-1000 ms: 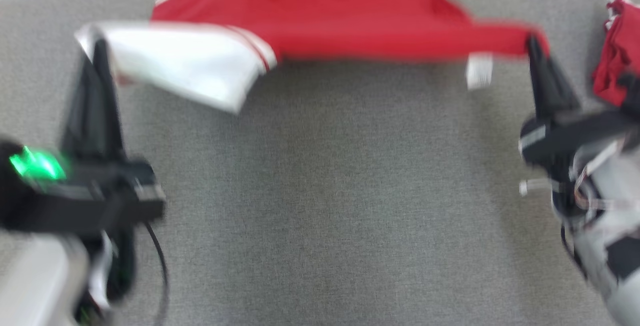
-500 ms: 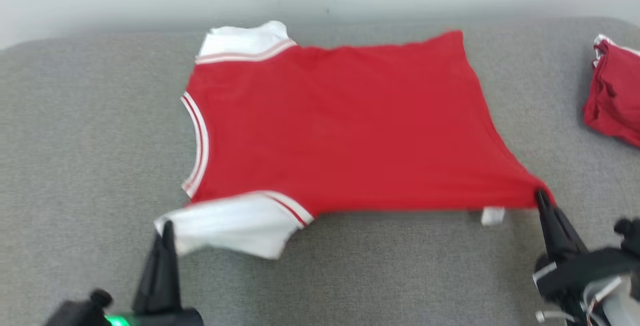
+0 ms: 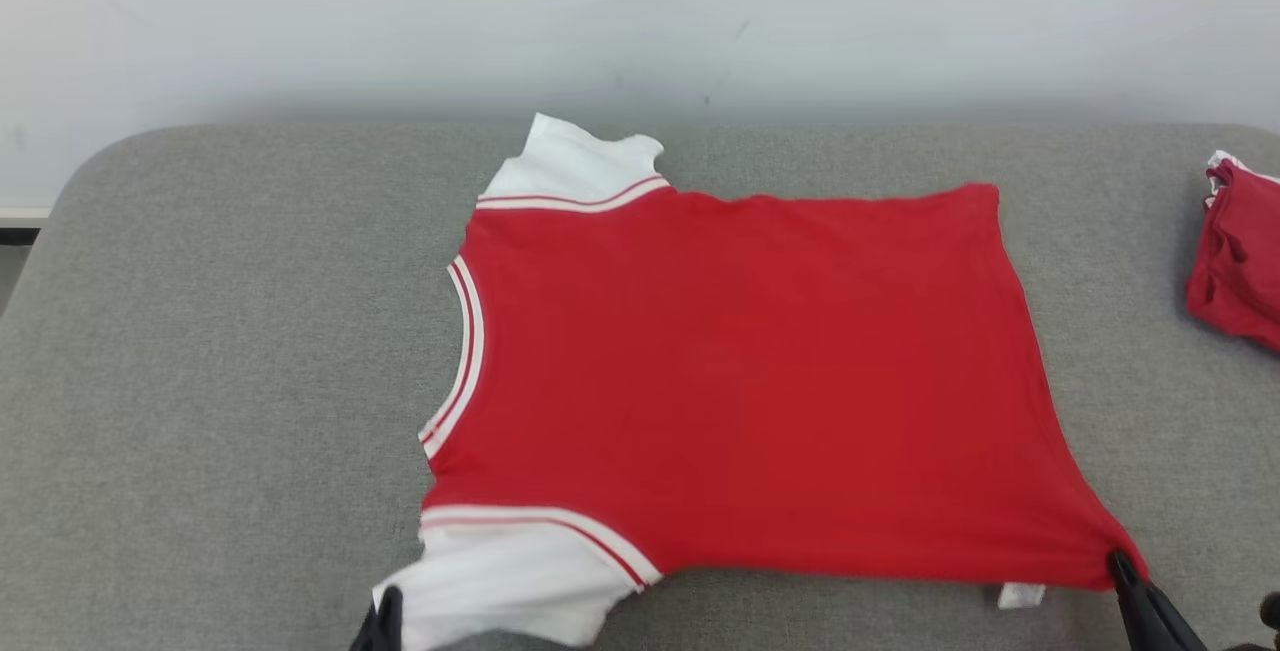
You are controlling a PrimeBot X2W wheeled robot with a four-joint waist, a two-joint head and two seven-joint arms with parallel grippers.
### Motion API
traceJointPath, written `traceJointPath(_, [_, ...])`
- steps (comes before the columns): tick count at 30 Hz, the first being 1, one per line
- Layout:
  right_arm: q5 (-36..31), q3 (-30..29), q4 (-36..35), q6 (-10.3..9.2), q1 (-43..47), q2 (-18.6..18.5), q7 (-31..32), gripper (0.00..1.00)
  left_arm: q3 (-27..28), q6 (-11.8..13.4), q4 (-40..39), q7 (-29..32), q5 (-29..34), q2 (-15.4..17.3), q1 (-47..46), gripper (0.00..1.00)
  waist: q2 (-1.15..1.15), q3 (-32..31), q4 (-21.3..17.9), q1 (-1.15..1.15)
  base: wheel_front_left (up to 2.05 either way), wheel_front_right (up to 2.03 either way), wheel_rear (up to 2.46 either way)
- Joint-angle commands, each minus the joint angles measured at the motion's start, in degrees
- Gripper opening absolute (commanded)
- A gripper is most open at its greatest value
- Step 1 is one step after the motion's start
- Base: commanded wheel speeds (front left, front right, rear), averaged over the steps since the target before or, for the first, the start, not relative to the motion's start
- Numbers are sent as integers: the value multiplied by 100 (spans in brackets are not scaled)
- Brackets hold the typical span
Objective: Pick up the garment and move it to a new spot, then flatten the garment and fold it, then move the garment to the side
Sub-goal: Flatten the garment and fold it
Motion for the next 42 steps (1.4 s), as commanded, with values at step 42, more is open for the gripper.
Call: traceJointPath(42, [-56,172,789,-13,-2378,362,1530,0,-262,-1084,1864,759,317,518,-3167,0,1,651,-547,1,0,0,0])
